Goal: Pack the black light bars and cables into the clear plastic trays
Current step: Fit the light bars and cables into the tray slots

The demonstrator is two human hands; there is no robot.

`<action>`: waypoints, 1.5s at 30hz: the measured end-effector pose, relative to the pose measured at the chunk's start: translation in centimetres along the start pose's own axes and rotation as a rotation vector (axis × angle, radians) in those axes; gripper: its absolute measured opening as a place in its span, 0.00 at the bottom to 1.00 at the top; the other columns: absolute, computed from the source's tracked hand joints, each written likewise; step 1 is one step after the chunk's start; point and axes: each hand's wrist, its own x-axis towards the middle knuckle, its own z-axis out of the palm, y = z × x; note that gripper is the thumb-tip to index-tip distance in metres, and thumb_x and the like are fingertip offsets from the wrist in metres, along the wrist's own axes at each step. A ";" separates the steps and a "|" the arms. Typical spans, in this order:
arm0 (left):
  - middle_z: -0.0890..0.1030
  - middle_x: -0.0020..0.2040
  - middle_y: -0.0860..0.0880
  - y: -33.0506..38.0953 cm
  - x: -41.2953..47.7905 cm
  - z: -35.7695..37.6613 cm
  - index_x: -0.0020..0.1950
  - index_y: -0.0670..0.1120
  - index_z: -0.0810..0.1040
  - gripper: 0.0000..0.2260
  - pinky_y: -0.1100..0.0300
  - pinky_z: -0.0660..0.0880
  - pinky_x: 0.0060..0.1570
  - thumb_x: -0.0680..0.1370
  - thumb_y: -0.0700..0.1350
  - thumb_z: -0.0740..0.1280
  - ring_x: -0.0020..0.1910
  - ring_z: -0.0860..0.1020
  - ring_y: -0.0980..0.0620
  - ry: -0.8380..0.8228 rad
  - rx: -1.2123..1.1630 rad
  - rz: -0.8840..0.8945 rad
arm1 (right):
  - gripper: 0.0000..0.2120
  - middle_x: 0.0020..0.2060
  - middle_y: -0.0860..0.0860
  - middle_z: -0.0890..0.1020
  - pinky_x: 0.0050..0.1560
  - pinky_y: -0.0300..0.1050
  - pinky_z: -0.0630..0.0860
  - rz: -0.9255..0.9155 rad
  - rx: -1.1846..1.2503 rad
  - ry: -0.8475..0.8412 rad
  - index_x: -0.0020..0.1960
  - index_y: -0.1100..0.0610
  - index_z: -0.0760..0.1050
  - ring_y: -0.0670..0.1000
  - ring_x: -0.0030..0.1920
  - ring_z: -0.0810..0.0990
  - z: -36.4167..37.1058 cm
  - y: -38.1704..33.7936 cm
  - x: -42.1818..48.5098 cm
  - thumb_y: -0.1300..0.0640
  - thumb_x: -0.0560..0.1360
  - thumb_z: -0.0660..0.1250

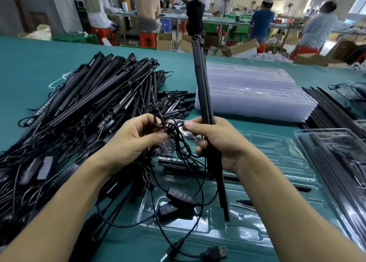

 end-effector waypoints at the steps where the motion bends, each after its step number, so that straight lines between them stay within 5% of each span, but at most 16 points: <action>1: 0.83 0.40 0.55 -0.1 0.0 0.0 0.48 0.46 0.79 0.10 0.70 0.76 0.42 0.69 0.45 0.73 0.40 0.80 0.61 0.014 -0.004 0.010 | 0.05 0.31 0.50 0.75 0.25 0.39 0.73 -0.001 0.016 -0.033 0.43 0.58 0.76 0.44 0.22 0.68 -0.1 -0.1 -0.1 0.63 0.74 0.72; 6: 0.84 0.43 0.53 -0.8 0.1 0.4 0.50 0.45 0.77 0.12 0.70 0.75 0.43 0.70 0.47 0.72 0.43 0.81 0.61 0.070 0.022 0.005 | 0.04 0.30 0.48 0.78 0.28 0.39 0.76 0.004 0.081 -0.097 0.42 0.59 0.78 0.44 0.23 0.69 -0.4 0.1 -0.8 0.65 0.75 0.69; 11: 0.85 0.39 0.52 -0.8 0.2 0.4 0.49 0.46 0.74 0.05 0.64 0.79 0.40 0.75 0.45 0.66 0.42 0.84 0.56 0.087 -0.079 -0.035 | 0.01 0.40 0.55 0.80 0.33 0.41 0.78 -0.029 -0.014 0.026 0.45 0.59 0.80 0.47 0.28 0.76 -0.7 0.4 -1.0 0.62 0.74 0.71; 15: 0.85 0.38 0.52 -0.1 0.1 0.5 0.45 0.46 0.75 0.06 0.68 0.77 0.36 0.71 0.44 0.69 0.39 0.83 0.59 0.107 -0.120 -0.012 | 0.04 0.36 0.52 0.79 0.27 0.36 0.72 -0.073 -0.184 0.149 0.47 0.61 0.79 0.43 0.25 0.74 -0.5 0.2 -0.9 0.59 0.76 0.71; 19: 0.84 0.41 0.50 0.0 0.3 0.5 0.38 0.55 0.80 0.03 0.59 0.80 0.36 0.70 0.50 0.73 0.39 0.82 0.56 0.244 -0.104 -0.040 | 0.05 0.32 0.50 0.77 0.23 0.35 0.68 -0.056 -0.156 0.222 0.46 0.60 0.78 0.42 0.25 0.75 -0.1 0.0 -1.0 0.58 0.76 0.71; 22: 0.83 0.40 0.50 -0.6 0.7 0.0 0.42 0.50 0.80 0.04 0.55 0.80 0.39 0.76 0.46 0.72 0.39 0.81 0.52 0.466 0.109 -0.025 | 0.07 0.34 0.49 0.82 0.26 0.36 0.73 -0.044 -0.087 0.215 0.39 0.55 0.77 0.43 0.31 0.80 -0.4 0.4 -1.5 0.58 0.74 0.72; 25: 0.79 0.50 0.44 -0.9 1.0 -0.6 0.41 0.51 0.78 0.07 0.52 0.76 0.50 0.75 0.51 0.74 0.48 0.78 0.46 0.580 0.503 0.024 | 0.07 0.36 0.48 0.84 0.26 0.37 0.72 -0.036 -0.042 0.223 0.38 0.53 0.78 0.45 0.35 0.82 -1.0 0.8 -2.4 0.58 0.74 0.73; 28: 0.74 0.46 0.52 -0.3 0.9 -0.5 0.37 0.56 0.73 0.11 0.57 0.70 0.46 0.74 0.54 0.73 0.45 0.74 0.53 0.636 0.660 0.049 | 0.06 0.34 0.46 0.83 0.21 0.35 0.66 -0.040 0.035 0.249 0.39 0.54 0.78 0.45 0.29 0.78 -1.8 1.1 -3.0 0.57 0.74 0.72; 31: 0.75 0.32 0.54 0.0 0.9 -0.8 0.38 0.50 0.74 0.11 0.54 0.71 0.37 0.76 0.52 0.72 0.32 0.72 0.56 0.548 0.576 0.043 | 0.09 0.25 0.46 0.70 0.18 0.33 0.59 -0.034 0.137 0.241 0.44 0.59 0.77 0.43 0.24 0.66 -3.0 1.2 -3.1 0.55 0.71 0.73; 33: 0.78 0.32 0.49 0.2 0.8 -0.7 0.40 0.47 0.76 0.09 0.51 0.73 0.39 0.78 0.48 0.71 0.33 0.74 0.52 0.450 0.419 0.014 | 0.15 0.26 0.46 0.65 0.17 0.33 0.57 -0.042 0.188 0.214 0.46 0.59 0.76 0.43 0.23 0.62 -3.7 1.1 -3.2 0.53 0.65 0.75; 37: 0.81 0.32 0.51 0.9 0.3 0.1 0.41 0.48 0.79 0.08 0.60 0.77 0.36 0.80 0.41 0.67 0.32 0.79 0.56 0.364 0.137 -0.007 | 0.15 0.29 0.48 0.69 0.17 0.33 0.58 -0.058 0.226 0.180 0.48 0.60 0.80 0.43 0.24 0.64 -4.7 1.2 -3.4 0.55 0.63 0.74; 42: 0.76 0.36 0.60 1.1 -0.5 -0.2 0.43 0.57 0.80 0.05 0.59 0.74 0.42 0.75 0.48 0.74 0.33 0.73 0.62 0.427 0.501 0.034 | 0.09 0.35 0.51 0.80 0.18 0.32 0.59 -0.046 0.098 0.119 0.52 0.61 0.82 0.45 0.26 0.72 -4.9 1.1 -3.4 0.64 0.73 0.68; 45: 0.68 0.52 0.57 1.6 -0.8 0.2 0.55 0.64 0.74 0.18 0.58 0.71 0.56 0.72 0.45 0.75 0.51 0.73 0.58 0.436 0.698 -0.006 | 0.10 0.41 0.54 0.84 0.18 0.32 0.60 -0.058 0.075 0.070 0.52 0.61 0.82 0.46 0.27 0.74 -4.5 1.0 -3.6 0.66 0.72 0.68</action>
